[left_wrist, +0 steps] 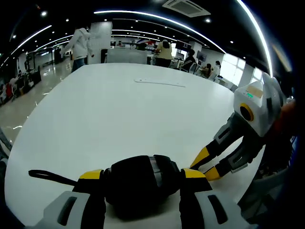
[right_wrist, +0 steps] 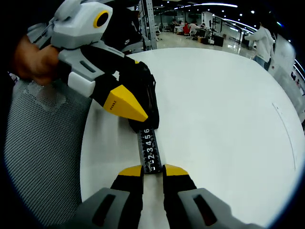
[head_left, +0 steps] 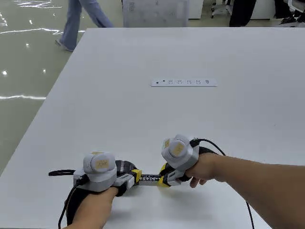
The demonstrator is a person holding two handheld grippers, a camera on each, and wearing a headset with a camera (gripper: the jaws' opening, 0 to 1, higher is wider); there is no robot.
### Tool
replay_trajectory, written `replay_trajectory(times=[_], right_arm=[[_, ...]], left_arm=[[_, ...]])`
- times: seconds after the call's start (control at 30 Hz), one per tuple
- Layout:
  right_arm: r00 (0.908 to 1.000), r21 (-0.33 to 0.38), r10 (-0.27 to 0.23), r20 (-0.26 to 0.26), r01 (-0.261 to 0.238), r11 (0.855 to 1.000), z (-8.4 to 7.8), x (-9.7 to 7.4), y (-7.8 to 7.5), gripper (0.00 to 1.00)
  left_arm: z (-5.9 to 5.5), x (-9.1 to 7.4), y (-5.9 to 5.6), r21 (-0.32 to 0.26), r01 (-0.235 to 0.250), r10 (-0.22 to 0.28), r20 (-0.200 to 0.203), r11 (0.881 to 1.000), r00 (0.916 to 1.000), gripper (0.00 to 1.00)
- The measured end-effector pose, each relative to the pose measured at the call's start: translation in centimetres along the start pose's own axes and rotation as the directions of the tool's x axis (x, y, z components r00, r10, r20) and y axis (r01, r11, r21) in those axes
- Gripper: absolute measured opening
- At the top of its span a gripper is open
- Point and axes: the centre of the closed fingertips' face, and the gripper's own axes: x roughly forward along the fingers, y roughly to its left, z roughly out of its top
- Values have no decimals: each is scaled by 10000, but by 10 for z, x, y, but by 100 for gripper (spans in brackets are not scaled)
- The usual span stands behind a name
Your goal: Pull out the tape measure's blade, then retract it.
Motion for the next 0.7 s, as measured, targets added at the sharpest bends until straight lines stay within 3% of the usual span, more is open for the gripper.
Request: replay_trajectory(times=[0.17,0.7], right_arm=[[10000,-262,-37,-47,36,9997,3,2,0,13],[9996,-86,8,269,-6,10000,16,12,1,13]], left_arm=[[0,0,1,0,1,-1,10,10000,10000,59],[0,1,1,-19,24,-24,18,10000,10000,59]])
